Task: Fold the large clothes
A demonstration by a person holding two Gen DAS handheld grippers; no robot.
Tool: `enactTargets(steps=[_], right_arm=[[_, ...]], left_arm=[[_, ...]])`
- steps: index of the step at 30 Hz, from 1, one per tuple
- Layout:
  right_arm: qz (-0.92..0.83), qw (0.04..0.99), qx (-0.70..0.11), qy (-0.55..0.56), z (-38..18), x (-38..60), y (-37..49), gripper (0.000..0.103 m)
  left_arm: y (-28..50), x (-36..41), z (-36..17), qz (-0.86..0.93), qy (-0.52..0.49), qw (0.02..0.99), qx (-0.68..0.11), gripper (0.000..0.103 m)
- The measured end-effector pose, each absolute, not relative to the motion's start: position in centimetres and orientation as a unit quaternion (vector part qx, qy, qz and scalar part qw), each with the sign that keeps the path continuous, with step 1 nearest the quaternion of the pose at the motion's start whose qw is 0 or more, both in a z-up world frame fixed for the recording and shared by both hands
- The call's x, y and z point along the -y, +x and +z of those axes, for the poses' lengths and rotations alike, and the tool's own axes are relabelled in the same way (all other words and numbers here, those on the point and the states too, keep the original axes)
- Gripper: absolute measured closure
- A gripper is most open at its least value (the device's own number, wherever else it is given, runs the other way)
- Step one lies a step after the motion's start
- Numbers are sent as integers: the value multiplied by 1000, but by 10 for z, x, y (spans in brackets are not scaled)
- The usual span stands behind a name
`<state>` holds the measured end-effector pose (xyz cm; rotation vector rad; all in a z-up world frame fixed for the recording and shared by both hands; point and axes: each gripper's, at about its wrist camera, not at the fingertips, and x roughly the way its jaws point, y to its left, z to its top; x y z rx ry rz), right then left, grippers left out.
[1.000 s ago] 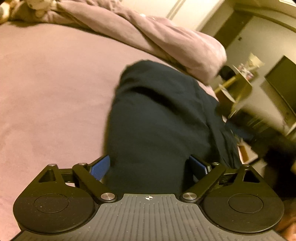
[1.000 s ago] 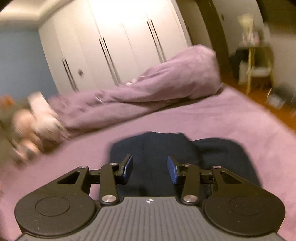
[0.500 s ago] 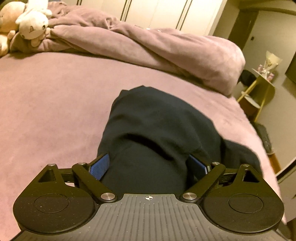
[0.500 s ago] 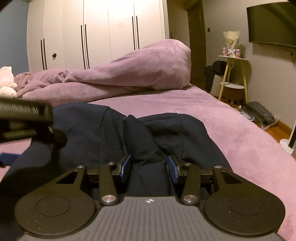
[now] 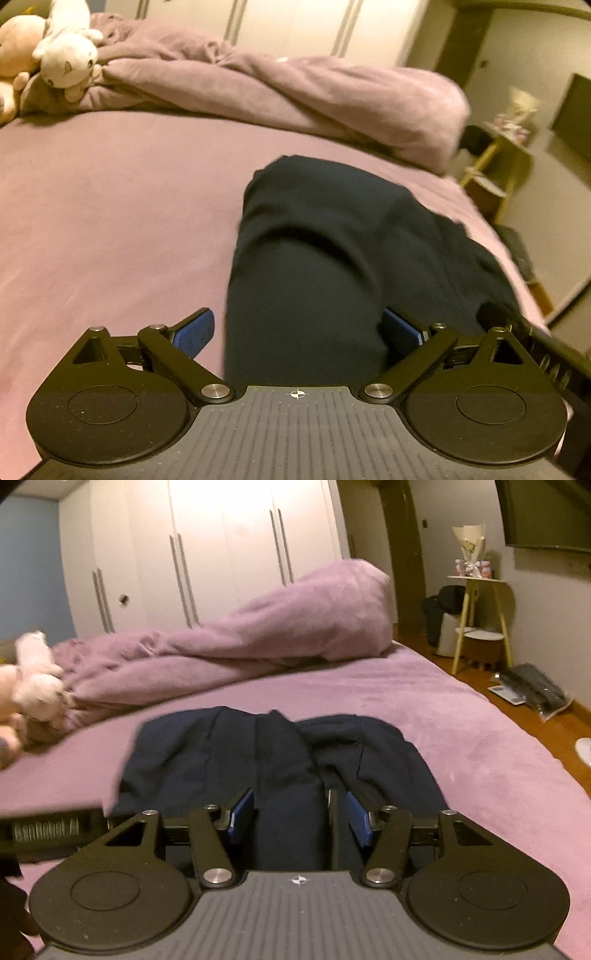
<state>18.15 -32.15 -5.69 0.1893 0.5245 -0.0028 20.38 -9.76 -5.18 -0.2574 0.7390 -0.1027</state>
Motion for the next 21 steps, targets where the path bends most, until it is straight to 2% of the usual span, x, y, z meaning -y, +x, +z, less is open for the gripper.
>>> enactTargets(steps=[6, 10, 12, 15, 17, 19, 21], right_arm=[[12, 963, -267, 28, -52, 305, 97, 48], [-3, 950, -311, -9, -80, 298, 96, 47], [-1, 951, -309, -31, -89, 295, 101, 46], [18, 945, -326, -7, -80, 304, 106, 44], [50, 941, -332, 42, -61, 324, 106, 38], [65, 940, -322, 95, -48, 347, 102, 10], [59, 938, -317, 131, -43, 373, 104, 6]], left_arm=[[126, 70, -59, -82, -136, 914, -374, 3], [130, 75, -72, -102, -140, 900, -400, 2], [140, 71, -79, -124, -173, 880, -424, 2], [153, 53, -80, -138, -229, 851, -452, 2], [159, 40, -76, -154, -242, 846, -449, 3], [166, 33, -73, -158, -245, 848, -442, 3], [178, 28, -73, -161, -254, 847, -439, 3]])
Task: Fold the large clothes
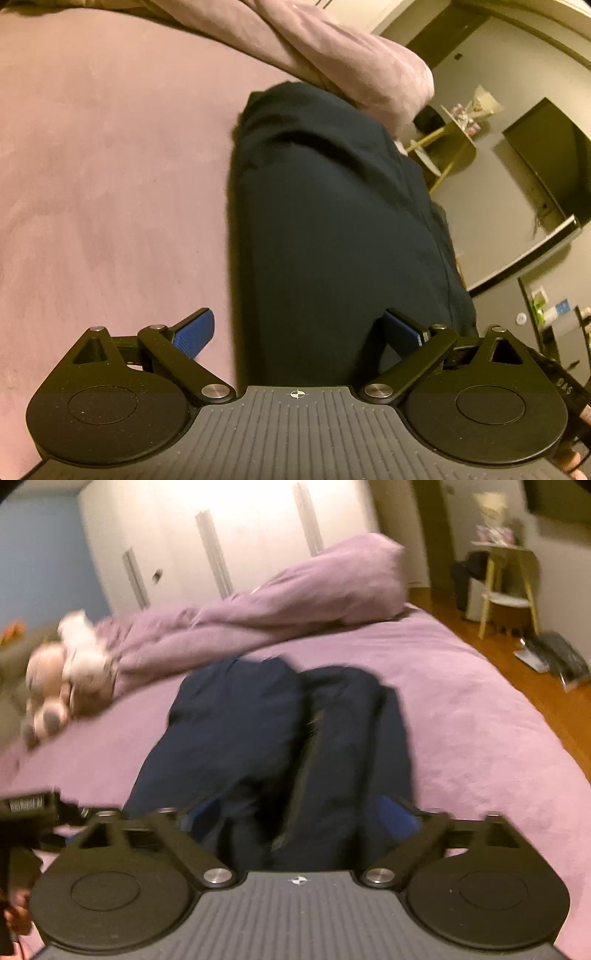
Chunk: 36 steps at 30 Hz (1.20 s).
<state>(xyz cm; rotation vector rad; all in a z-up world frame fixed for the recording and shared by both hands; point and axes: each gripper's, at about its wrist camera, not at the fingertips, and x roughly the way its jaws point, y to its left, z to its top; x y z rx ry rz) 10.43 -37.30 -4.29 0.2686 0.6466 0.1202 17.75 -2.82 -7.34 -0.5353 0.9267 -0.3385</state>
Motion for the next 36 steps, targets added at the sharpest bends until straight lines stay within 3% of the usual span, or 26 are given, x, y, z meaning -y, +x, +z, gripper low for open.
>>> enactTargets(steps=[6, 13, 18, 22, 27, 36], right_arm=[[74, 860, -415, 289, -92, 436, 156, 11], [111, 811, -425, 385, -135, 450, 192, 23], [123, 820, -420, 369, -129, 441, 206, 41], [135, 840, -413, 325, -111, 420, 207, 47], [155, 846, -403, 312, -94, 392, 220, 49], [239, 815, -435, 300, -100, 287, 263, 51]], left_arm=[[224, 38, -99, -190, -319, 813, -449, 3], [251, 41, -114, -189, -342, 803, -450, 0], [251, 45, -102, -189, -329, 814, -439, 20], [248, 40, -88, -191, -327, 821, -428, 32], [245, 24, -71, -180, -326, 836, -404, 38], [217, -60, -44, -79, -291, 883, -360, 38]])
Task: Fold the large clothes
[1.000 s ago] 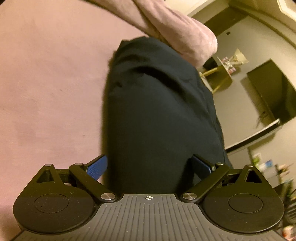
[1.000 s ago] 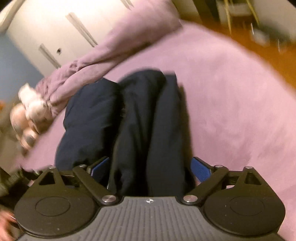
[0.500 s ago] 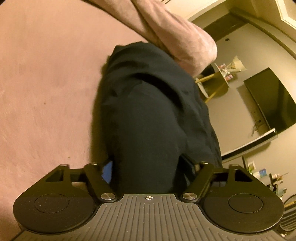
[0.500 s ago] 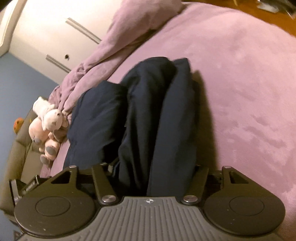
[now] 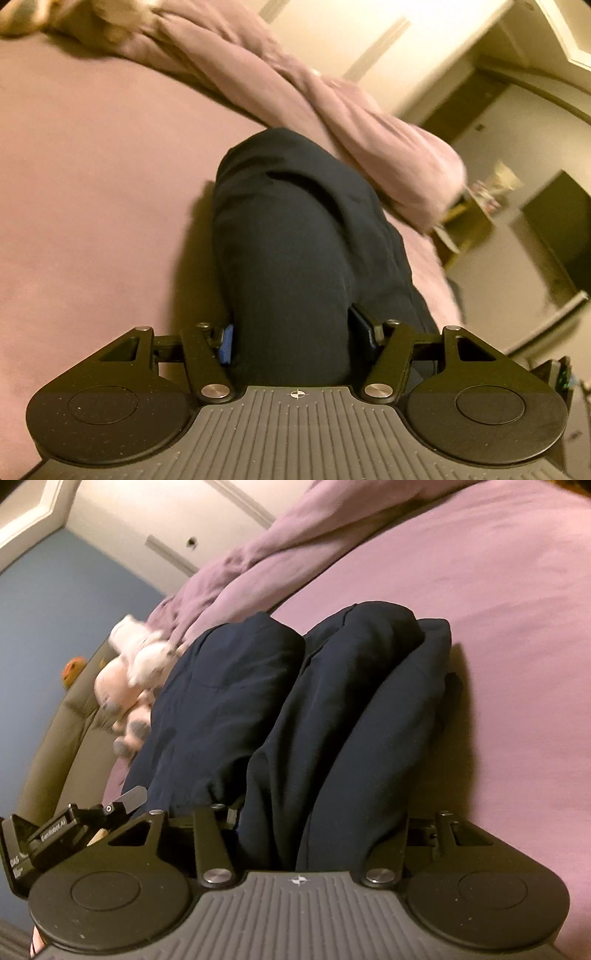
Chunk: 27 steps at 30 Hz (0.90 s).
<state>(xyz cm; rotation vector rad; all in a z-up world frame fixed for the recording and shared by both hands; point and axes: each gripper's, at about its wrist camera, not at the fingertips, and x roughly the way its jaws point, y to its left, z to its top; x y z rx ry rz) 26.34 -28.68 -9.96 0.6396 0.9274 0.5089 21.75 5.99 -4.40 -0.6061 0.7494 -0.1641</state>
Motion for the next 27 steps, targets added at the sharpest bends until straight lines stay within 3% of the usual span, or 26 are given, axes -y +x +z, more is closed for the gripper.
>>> enactTargets(steps=[2, 4, 8, 15, 20, 27], right_arm=[[246, 812, -445, 288, -101, 264, 270, 48], [235, 819, -450, 267, -98, 250, 273, 35], [199, 829, -467, 235, -89, 255, 261, 30], [152, 879, -391, 225, -36, 287, 205, 29], [159, 923, -292, 194, 6, 226, 188, 29], [152, 956, -240, 80, -18, 116, 212, 29]], left_arm=[[213, -79, -53, -56, -315, 872, -371, 37], [211, -93, -66, -42, -354, 849, -389, 34], [204, -93, -68, -31, -347, 852, -391, 28], [179, -93, -33, 9, -269, 900, -344, 26], [178, -88, -23, 55, -244, 911, -327, 20], [195, -73, -34, 114, -217, 912, -329, 20]])
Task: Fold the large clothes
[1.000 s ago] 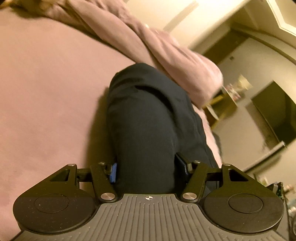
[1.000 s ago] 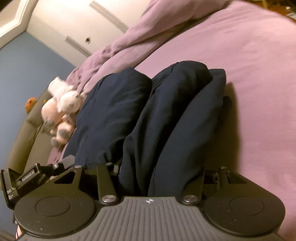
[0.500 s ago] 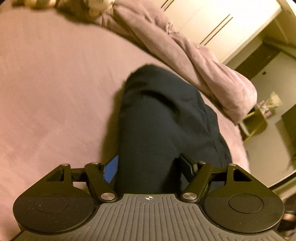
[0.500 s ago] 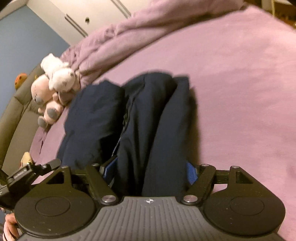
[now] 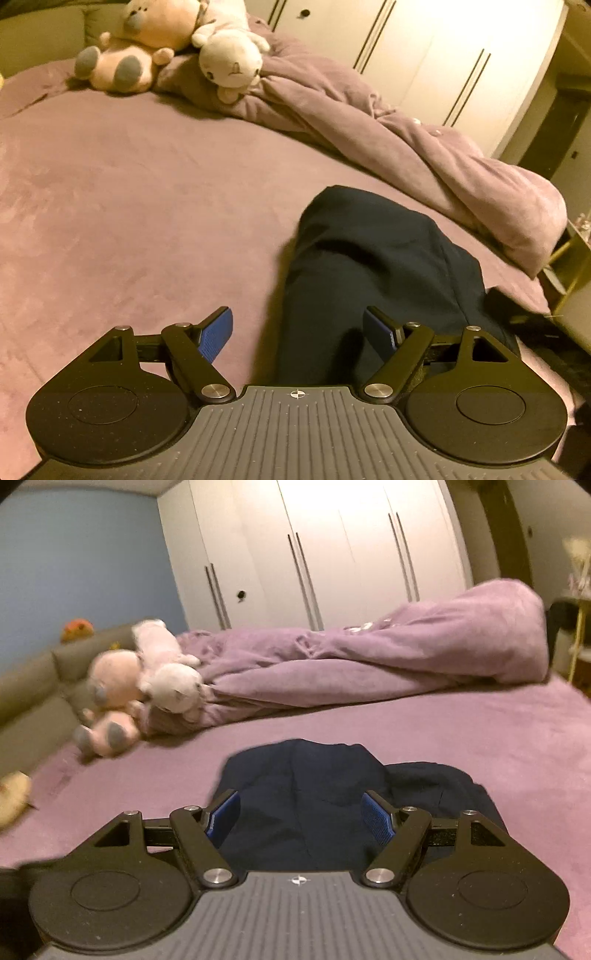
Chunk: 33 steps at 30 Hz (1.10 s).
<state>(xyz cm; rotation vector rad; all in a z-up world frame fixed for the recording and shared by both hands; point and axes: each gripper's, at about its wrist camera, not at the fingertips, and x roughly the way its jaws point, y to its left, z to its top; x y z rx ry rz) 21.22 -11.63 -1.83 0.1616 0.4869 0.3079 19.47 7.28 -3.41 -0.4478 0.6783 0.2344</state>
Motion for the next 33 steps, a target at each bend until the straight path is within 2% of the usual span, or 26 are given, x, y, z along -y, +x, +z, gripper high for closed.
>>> enactTargets(steps=[9, 17, 21, 25, 27, 30, 33], right_arm=[[65, 963, -240, 108, -89, 150, 231, 26], [71, 961, -256, 75, -94, 142, 247, 23], [88, 949, -298, 53, -70, 149, 220, 20], [109, 949, -297, -17, -58, 156, 161, 8], [103, 946, -306, -29, -60, 166, 133, 8], [78, 936, -343, -4, -59, 181, 110, 8], [43, 909, -414, -23, -64, 185, 98, 6]], left_arm=[[231, -29, -64, 102, -190, 923, -319, 13], [230, -33, -67, 110, -186, 920, -327, 9], [192, -34, -52, 84, -151, 926, -336, 10], [134, -45, -51, 55, -169, 920, -350, 10], [109, -46, -53, 54, -164, 919, -356, 9], [87, -42, -50, 49, -169, 907, -383, 10], [74, -30, -51, 36, -123, 896, -425, 10]])
